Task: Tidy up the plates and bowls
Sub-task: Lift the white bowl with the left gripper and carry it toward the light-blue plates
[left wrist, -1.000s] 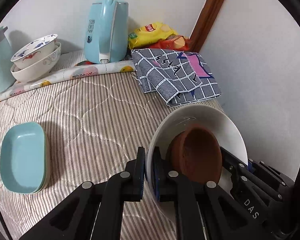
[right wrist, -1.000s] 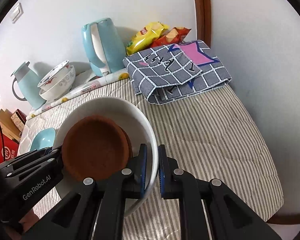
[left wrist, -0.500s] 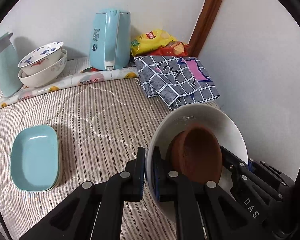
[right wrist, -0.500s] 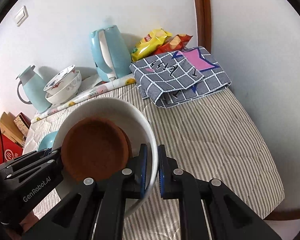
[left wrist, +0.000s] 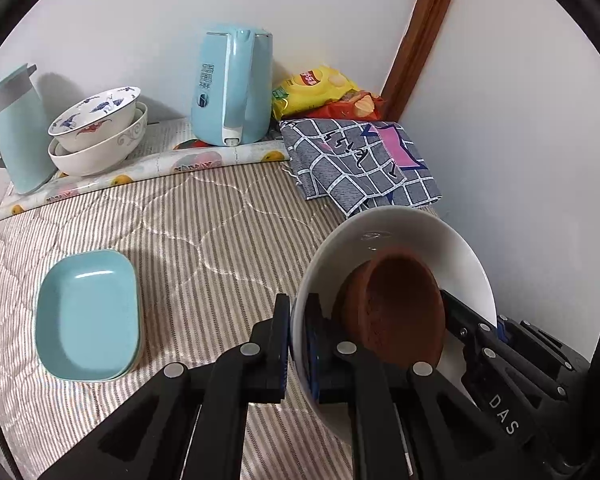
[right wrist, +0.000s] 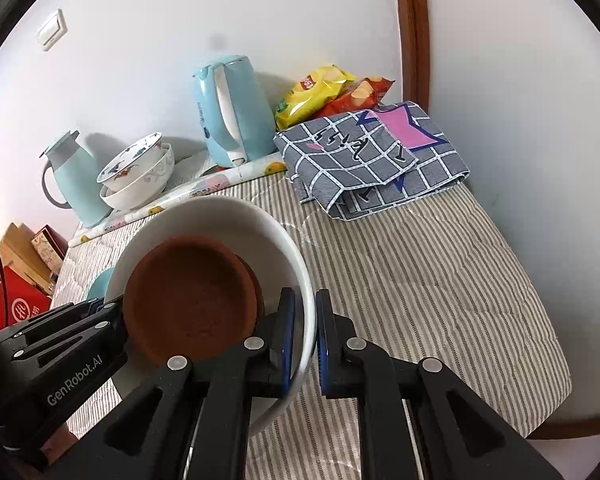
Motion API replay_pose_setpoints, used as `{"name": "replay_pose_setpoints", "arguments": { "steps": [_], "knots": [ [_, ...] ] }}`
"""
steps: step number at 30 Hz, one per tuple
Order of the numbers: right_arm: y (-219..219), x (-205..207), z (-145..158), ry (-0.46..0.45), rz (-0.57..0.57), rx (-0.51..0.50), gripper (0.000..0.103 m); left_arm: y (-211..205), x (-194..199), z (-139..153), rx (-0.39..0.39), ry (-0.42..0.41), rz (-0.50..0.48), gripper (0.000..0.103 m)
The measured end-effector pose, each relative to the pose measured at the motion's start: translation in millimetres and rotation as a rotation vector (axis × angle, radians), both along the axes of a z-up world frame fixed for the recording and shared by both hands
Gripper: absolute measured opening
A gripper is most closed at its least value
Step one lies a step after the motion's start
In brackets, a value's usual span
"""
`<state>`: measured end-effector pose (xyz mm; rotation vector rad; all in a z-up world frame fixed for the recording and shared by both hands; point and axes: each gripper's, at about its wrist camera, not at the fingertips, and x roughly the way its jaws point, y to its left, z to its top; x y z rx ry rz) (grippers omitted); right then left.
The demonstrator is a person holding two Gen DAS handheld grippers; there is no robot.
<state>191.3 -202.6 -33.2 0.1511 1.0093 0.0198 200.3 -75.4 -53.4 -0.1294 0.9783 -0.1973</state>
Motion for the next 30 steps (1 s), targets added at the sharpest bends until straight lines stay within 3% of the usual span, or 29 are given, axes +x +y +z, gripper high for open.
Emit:
{"name": "replay_pose_setpoints", "arguments": {
  "steps": [30],
  "knots": [
    [62.8,12.7,-4.6,0.003,0.067,0.013,0.01,69.2,0.0,0.6,-0.013,-0.001,0.076,0.008]
  ]
}}
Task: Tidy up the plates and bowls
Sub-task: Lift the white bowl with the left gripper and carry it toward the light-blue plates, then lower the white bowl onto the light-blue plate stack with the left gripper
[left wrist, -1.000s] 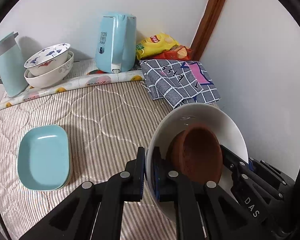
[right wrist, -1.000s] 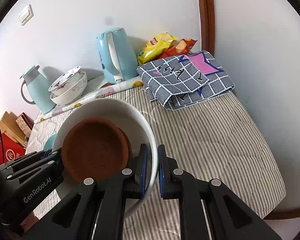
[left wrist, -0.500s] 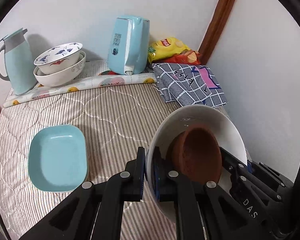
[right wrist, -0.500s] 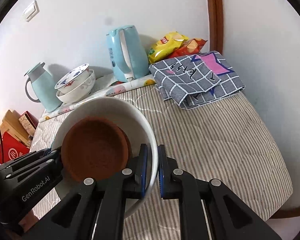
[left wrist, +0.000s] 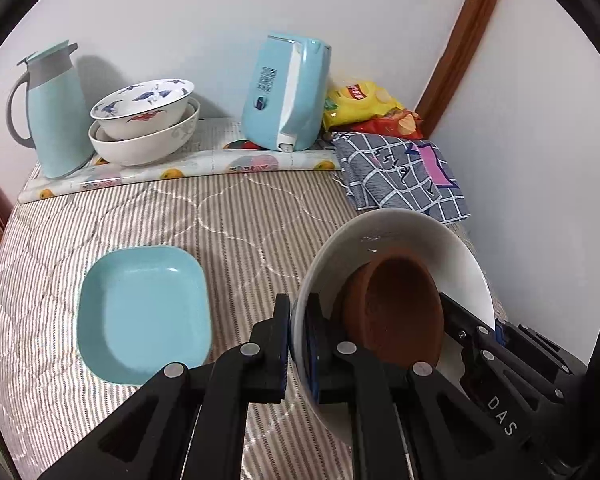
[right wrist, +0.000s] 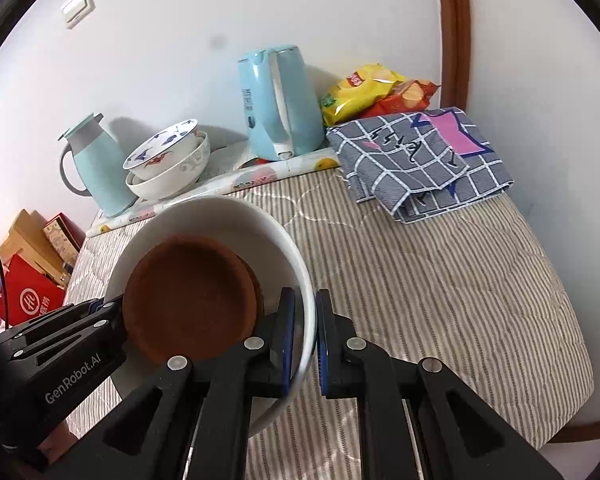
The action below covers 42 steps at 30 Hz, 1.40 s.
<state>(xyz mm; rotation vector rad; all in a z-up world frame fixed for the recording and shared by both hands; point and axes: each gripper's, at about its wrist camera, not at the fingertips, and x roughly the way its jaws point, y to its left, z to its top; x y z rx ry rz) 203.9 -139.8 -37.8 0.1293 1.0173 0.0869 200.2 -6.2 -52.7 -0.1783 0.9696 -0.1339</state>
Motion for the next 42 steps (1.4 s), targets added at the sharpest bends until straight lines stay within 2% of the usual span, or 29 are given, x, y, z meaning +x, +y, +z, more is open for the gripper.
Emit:
{"name": "replay_pose_setpoints", "arguments": {
  "steps": [30,42],
  "knots": [
    [102.1,21.0,-10.0,0.016,0.151,0.008,0.01,108.3,-7.0,-5.2,-0.013,0.004,0.154,0.008],
    [131.5,30.9,-21.1,0.036,0.195,0.002,0.01,135.2,-1.8,-18.5,-0.028,0.027,0.195,0.008]
  ]
}}
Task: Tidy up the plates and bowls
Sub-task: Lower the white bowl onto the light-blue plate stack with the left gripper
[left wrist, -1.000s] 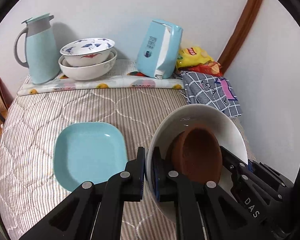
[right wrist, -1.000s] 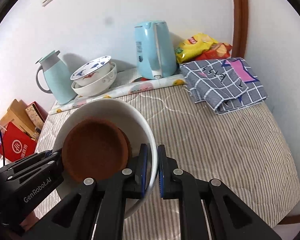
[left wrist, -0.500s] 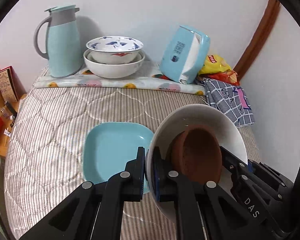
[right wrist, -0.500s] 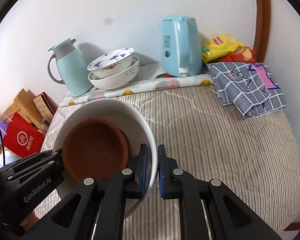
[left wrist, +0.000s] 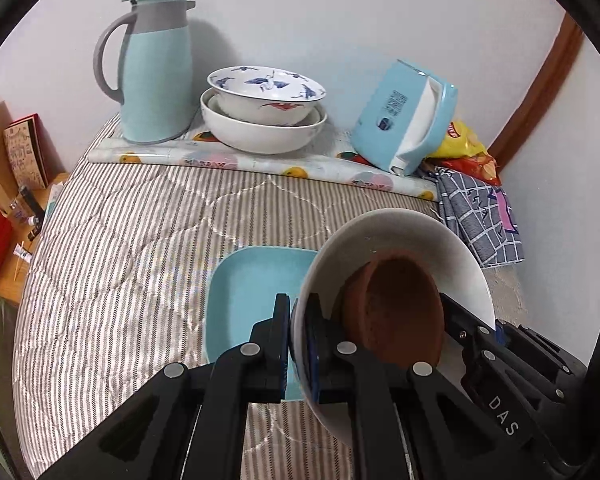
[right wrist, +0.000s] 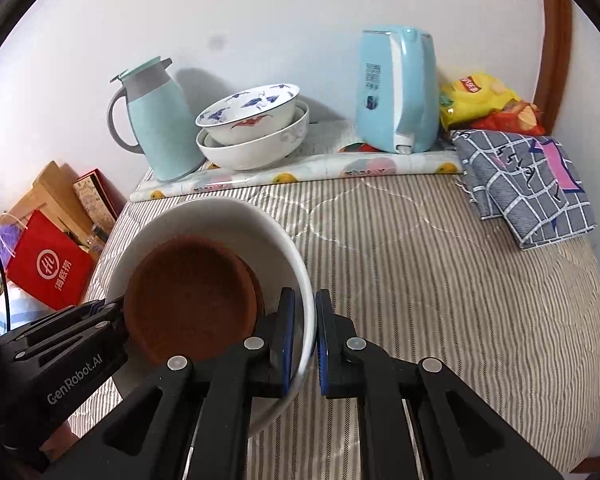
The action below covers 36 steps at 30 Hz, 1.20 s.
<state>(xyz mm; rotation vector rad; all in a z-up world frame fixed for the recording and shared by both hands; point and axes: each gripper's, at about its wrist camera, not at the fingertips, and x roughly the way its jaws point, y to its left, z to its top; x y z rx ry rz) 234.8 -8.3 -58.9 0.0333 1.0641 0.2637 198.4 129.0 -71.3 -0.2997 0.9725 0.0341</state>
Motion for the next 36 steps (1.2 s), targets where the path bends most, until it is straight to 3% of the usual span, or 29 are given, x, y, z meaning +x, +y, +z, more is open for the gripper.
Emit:
{"name": "replay_pose_setpoints", "arguments": {
  "steps": [36],
  "knots": [
    [36.7,40.8,-65.2,0.108,0.081,-0.005,0.01,39.1,35.3,-58.1,-0.011,0.12,0.062,0.008]
  ]
}}
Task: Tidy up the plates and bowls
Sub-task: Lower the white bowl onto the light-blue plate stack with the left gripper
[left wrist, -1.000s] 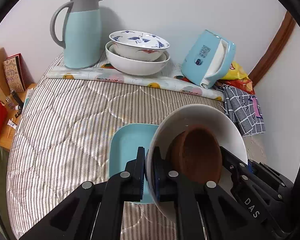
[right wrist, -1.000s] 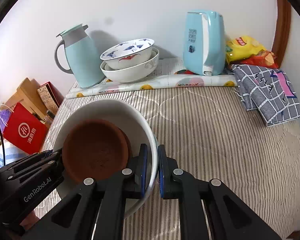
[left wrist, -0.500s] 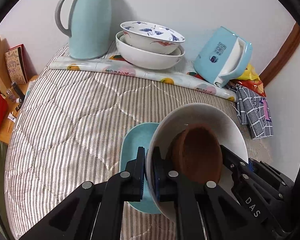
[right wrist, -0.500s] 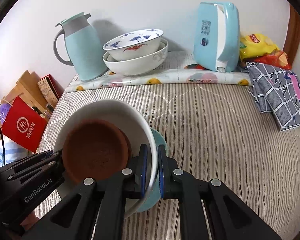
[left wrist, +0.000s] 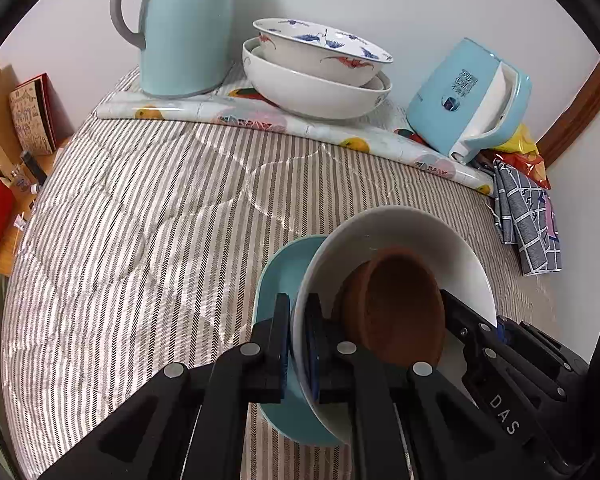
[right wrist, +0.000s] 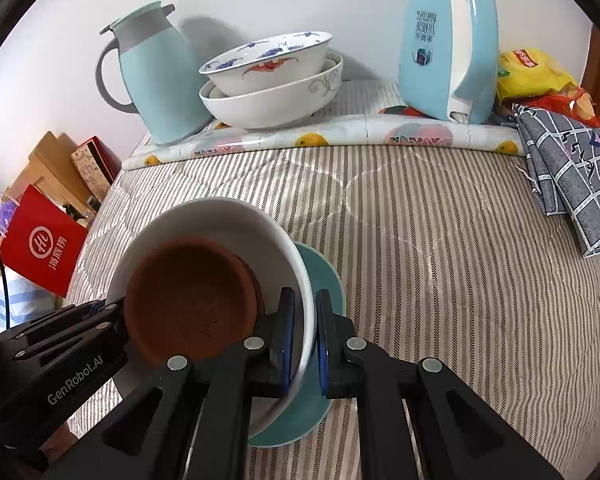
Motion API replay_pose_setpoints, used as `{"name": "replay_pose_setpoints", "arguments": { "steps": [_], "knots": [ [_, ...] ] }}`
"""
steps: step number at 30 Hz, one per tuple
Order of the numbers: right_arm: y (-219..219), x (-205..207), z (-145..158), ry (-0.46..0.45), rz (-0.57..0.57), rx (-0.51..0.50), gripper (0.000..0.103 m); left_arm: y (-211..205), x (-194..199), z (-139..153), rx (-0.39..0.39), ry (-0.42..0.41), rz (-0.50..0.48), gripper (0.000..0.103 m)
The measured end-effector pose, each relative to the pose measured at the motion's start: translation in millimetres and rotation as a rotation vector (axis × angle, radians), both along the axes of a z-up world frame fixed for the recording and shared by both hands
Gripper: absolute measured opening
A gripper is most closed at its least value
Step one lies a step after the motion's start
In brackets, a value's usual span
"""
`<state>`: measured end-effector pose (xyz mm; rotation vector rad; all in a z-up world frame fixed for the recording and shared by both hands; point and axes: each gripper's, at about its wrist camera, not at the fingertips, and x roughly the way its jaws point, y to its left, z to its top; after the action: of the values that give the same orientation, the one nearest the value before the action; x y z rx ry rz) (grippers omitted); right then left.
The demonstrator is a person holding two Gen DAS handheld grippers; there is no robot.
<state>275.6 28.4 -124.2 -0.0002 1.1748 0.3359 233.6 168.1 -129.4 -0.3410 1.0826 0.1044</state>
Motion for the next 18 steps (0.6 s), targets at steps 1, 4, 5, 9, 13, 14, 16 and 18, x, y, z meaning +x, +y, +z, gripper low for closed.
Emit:
{"name": "replay_pose_setpoints", "arguments": {
  "steps": [1,4,5,9,13,14,16,18],
  "knots": [
    [0.4,0.4,-1.2,0.002,0.0,-0.001,0.01,0.3,1.0,-1.4,0.0,0.003,0.0,0.008],
    [1.4,2.1,-5.8,0.01,0.004,-0.007,0.01,0.3,3.8,-5.9,0.005,0.013,-0.003,0.008],
    [1.7,2.9,-7.5,0.015,0.003,-0.006,0.01,0.7,4.5,-6.9,0.006,0.016,-0.001,0.008],
    [3.7,5.3,-15.7,0.034,0.01,-0.007,0.01,2.3,7.2,-13.2,0.011,0.033,0.002,0.008],
    [4.0,6.3,-23.6,0.038,0.015,-0.006,0.01,4.7,8.6,-17.7,0.001,0.036,0.0,0.009],
    [3.6,6.6,-23.8,0.038,0.015,-0.002,0.01,4.1,8.9,-17.9,0.006,0.037,-0.003,0.009],
    [3.5,7.0,-24.4,0.039,0.019,0.002,0.01,3.0,9.0,-17.8,0.012,0.035,-0.007,0.009],
    [3.3,6.9,-24.6,0.036,0.026,0.003,0.011,3.8,8.9,-18.1,0.005,0.034,-0.004,0.009]
  ]
}}
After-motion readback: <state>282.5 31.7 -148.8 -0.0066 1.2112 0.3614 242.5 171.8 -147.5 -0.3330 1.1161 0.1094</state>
